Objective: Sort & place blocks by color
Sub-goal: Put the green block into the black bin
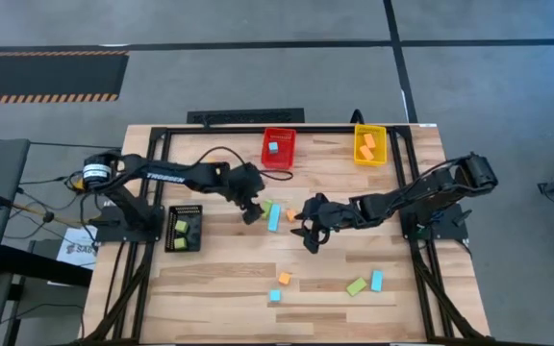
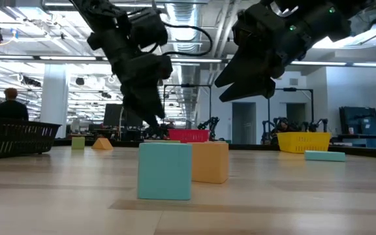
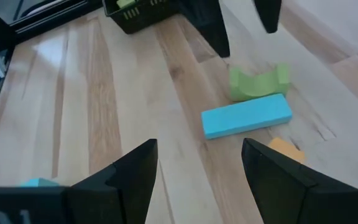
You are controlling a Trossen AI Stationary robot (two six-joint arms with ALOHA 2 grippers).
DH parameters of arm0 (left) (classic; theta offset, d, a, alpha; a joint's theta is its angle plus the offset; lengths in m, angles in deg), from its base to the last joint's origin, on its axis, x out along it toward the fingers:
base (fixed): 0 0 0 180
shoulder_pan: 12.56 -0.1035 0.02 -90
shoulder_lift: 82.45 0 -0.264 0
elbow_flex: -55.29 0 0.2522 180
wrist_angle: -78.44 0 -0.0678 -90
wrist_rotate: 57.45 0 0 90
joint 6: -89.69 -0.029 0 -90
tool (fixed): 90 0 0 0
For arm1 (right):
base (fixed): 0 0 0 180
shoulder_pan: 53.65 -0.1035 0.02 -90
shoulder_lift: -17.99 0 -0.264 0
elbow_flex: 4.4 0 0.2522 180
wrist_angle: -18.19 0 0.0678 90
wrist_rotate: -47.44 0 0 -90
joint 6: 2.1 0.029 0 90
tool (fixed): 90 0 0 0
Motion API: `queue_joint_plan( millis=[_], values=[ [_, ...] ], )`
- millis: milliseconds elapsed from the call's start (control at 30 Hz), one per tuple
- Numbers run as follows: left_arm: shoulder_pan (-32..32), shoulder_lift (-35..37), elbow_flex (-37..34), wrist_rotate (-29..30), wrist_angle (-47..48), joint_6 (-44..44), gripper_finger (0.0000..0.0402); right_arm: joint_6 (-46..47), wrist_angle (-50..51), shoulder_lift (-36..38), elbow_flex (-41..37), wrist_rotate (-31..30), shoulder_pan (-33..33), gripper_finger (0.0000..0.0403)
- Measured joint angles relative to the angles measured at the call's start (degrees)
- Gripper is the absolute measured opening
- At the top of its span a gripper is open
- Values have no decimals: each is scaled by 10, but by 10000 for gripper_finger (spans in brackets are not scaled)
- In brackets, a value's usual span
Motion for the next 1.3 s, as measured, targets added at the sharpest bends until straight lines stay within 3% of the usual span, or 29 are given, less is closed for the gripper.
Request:
queue_joint_plan(
  millis=[167, 267, 667, 1300],
  values=[
    [25, 0, 0, 124, -23, 97, 302, -1, 0, 0, 0, 0, 13, 254],
    [32, -9, 0, 163, -32, 126, 302, -1, -1, 0, 0, 0, 18, 254],
    [88, -103, 0, 204, -77, 167, 302, -1, -2, 0, 0, 0, 18, 254],
    [121, -111, 0, 241, 6, 190, 302, -1, -1, 0, 0, 1, 19, 254]
  ],
)
